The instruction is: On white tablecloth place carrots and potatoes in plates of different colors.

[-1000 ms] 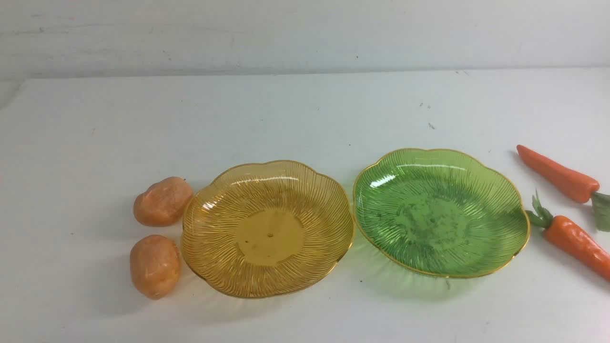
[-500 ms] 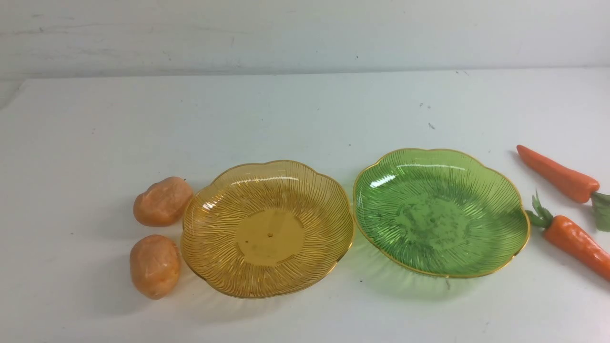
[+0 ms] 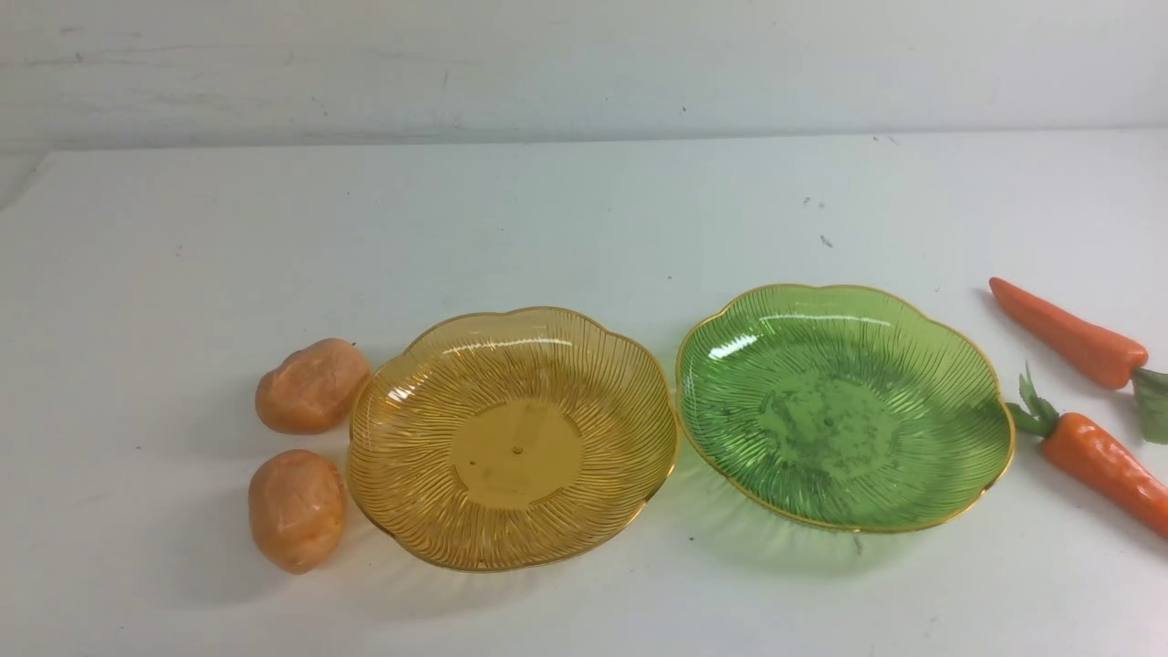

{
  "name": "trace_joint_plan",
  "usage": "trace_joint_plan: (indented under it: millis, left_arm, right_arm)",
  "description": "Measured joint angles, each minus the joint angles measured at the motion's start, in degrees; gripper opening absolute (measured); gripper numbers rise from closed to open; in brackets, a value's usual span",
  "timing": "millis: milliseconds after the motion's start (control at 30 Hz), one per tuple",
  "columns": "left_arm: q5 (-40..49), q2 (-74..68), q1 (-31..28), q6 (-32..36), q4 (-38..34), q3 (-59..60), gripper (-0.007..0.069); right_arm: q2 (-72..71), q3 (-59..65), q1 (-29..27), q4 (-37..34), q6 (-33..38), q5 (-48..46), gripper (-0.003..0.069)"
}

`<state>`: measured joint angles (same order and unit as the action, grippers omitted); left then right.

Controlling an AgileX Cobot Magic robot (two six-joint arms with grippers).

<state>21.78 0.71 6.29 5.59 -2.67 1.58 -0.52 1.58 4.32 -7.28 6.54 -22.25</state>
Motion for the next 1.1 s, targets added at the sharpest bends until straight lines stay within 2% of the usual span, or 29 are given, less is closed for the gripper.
trace_joint_plan:
  millis: [567,633,667,733,833,900,1000,1100]
  left_arm:
    - [0.0,0.0,0.0,0.0,0.2,0.0,-0.0003]
    - [0.0,0.0,0.0,-0.8,-1.3,0.0,-0.0003]
    - [0.0,0.0,0.0,-3.1,-4.0,0.0,-0.0003]
    - [0.0,0.0,0.0,-11.2,-15.8,0.0,-0.0003]
    - [-0.1,0.0,0.0,-21.7,-33.7,0.0,-0.0003]
    - [-0.6,0.0,0.0,-25.6,-43.4,0.0,-0.0003]
    - [-2.3,0.0,0.0,-26.4,-49.7,0.0,-0.0003]
    - [-3.1,0.0,0.0,-25.7,-51.0,0.0,-0.0003]
  right_arm:
    - [0.0,0.0,0.0,1.4,-0.5,1.1,-0.0015]
    - [0.0,0.0,0.0,-2.8,-4.4,2.3,-0.0015]
    - [0.0,0.0,0.0,-7.2,-8.7,3.1,-0.0015]
    - [0.0,0.0,0.0,-17.5,-15.8,3.8,-0.0015]
    - [0.0,0.0,0.0,-27.8,-20.2,4.3,-0.0015]
    - [0.0,0.0,0.0,-30.3,-20.7,5.8,-0.0015]
    - [0.0,0.0,0.0,-30.7,-20.8,7.4,-0.0015]
    - [0.0,-0.9,0.0,-30.3,-18.5,7.7,-0.0015]
